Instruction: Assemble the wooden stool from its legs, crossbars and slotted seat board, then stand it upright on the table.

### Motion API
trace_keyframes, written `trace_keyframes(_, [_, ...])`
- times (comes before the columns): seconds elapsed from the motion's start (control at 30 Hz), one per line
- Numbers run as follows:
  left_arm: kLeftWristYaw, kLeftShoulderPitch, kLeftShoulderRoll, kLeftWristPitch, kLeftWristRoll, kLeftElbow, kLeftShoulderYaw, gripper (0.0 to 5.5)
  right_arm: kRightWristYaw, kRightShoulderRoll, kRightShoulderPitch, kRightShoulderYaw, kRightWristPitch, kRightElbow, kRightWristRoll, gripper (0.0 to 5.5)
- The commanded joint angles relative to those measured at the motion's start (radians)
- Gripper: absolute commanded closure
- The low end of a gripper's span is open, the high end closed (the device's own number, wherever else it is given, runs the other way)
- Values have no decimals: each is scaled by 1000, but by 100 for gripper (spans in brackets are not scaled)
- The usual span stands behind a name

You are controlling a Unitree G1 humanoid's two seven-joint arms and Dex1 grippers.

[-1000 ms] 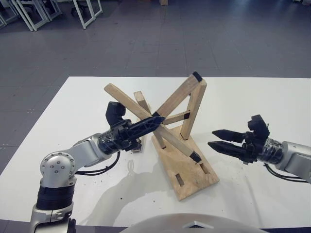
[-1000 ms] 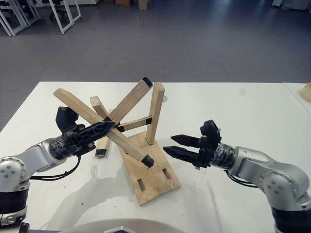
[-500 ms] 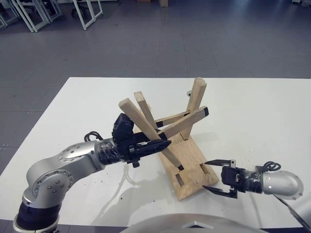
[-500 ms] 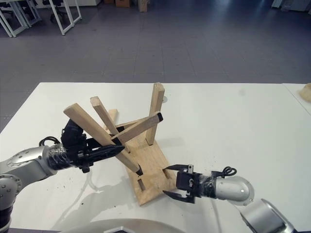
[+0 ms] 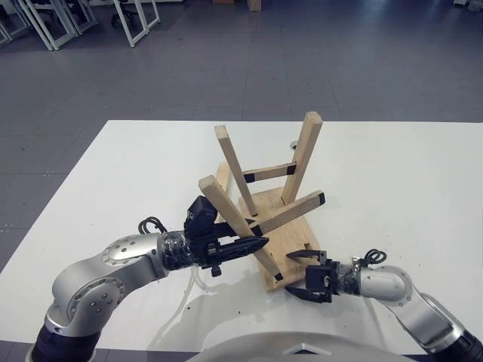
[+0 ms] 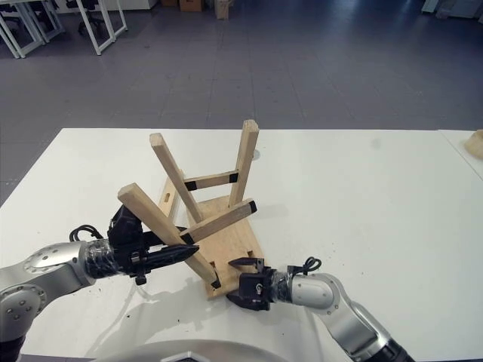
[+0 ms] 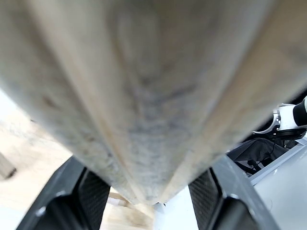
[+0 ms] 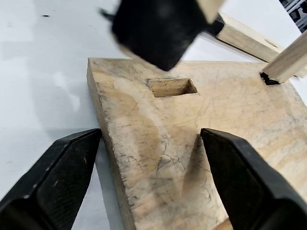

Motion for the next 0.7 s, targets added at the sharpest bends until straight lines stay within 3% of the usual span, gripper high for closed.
trace_keyframes(0.03, [-11,2,-5,-22,45,3,-11,345,-4,6,7,-19,50,26,-12,166])
trace_keyframes(0.43, [-86,-65,-72,-147,244,119,-78,345,36,-41,57,-202,189,-220,140,166])
trace_keyframes(0.7, [-142,-47,-48,-141,261,126,-82,345,31,-47,82,-233,205,-230,146,166])
